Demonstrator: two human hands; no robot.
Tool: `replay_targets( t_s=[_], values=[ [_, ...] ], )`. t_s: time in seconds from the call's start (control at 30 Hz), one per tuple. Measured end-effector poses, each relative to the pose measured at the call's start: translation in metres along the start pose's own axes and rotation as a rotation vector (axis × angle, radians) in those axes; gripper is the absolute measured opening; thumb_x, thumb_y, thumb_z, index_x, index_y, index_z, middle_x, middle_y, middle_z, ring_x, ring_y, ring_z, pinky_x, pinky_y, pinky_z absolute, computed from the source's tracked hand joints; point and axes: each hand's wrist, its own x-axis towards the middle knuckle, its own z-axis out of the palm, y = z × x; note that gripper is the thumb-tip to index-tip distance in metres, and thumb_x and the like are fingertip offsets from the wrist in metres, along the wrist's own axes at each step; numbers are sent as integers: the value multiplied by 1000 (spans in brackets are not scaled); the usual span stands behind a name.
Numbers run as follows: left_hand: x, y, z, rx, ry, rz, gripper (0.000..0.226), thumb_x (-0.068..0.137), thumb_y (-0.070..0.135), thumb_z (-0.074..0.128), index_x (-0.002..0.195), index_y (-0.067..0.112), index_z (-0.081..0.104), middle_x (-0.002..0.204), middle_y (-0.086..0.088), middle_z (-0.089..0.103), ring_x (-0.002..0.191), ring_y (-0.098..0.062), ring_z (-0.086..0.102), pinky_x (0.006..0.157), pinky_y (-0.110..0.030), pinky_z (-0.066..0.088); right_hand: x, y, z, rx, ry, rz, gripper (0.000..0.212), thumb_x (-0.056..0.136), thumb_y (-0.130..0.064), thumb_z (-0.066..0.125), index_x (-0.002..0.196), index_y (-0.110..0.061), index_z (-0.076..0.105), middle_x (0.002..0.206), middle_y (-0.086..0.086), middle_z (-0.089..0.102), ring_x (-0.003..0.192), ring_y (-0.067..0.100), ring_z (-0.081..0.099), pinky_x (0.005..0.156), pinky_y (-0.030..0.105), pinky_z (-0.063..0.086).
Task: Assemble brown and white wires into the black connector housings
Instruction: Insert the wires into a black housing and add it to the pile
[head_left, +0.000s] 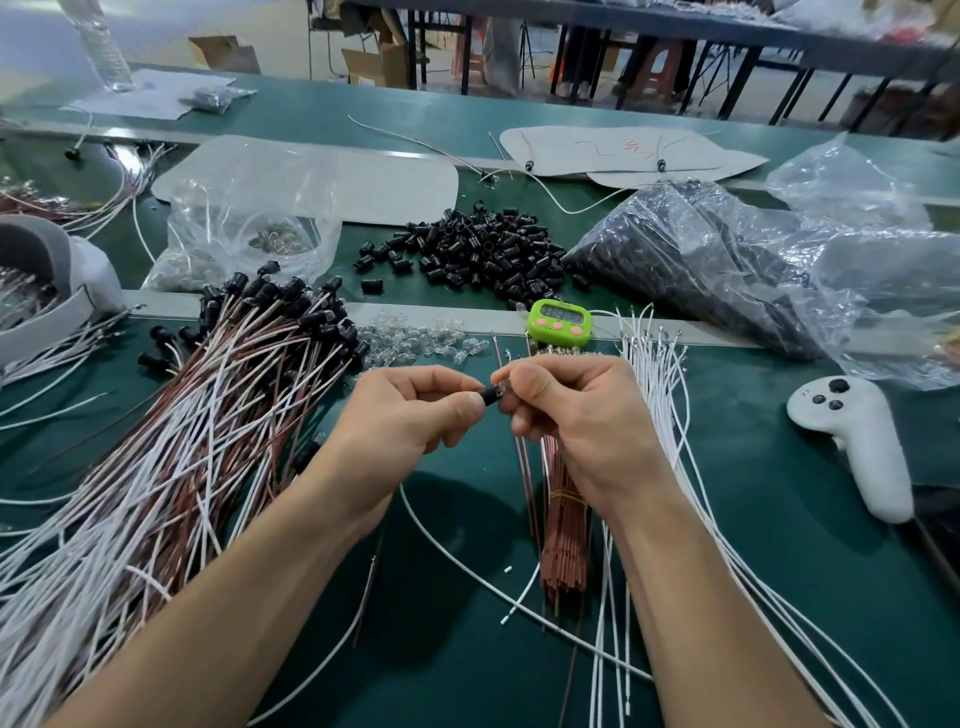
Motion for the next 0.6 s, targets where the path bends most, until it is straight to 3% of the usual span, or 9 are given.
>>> replay_targets(
  t_s=[0.17, 0.33, 0.5, 0.6],
  values=[
    [0, 0, -2, -19, 45, -7, 21, 83, -9, 72, 74, 9, 75, 53, 6, 61, 44, 0, 48, 46, -6, 37, 1, 4, 5, 28, -12, 63, 23, 96, 0, 65, 81, -8, 80, 66, 7, 69, 51, 12, 61, 49, 18, 47],
    [2, 1, -5, -39, -17, -41, 15, 81, 1, 78, 75, 15, 79, 54, 4, 52, 45, -4, 37, 43, -11, 30, 0, 2, 4, 177, -58, 188, 15, 81, -24, 73, 80, -12, 83, 71, 6, 72, 56, 11, 66, 53, 17, 51],
    [4, 3, -3, 197, -80, -43, 13, 95, -1, 64, 89, 9, 72, 63, -4, 68, 50, -12, 52, 48, -17, 40, 0, 0, 0, 92, -41, 198, 14, 76, -23, 76, 77, -12, 83, 70, 8, 72, 56, 12, 66, 52, 17, 51],
    [3, 3, -4, 283, -109, -41, 15, 96, -2, 63, 89, 9, 71, 62, 1, 65, 53, -9, 47, 53, -16, 38, -1, 0, 0, 34, -79, 206, 13, 74, -24, 77, 77, -13, 83, 69, 8, 72, 56, 12, 66, 52, 17, 50]
  ],
)
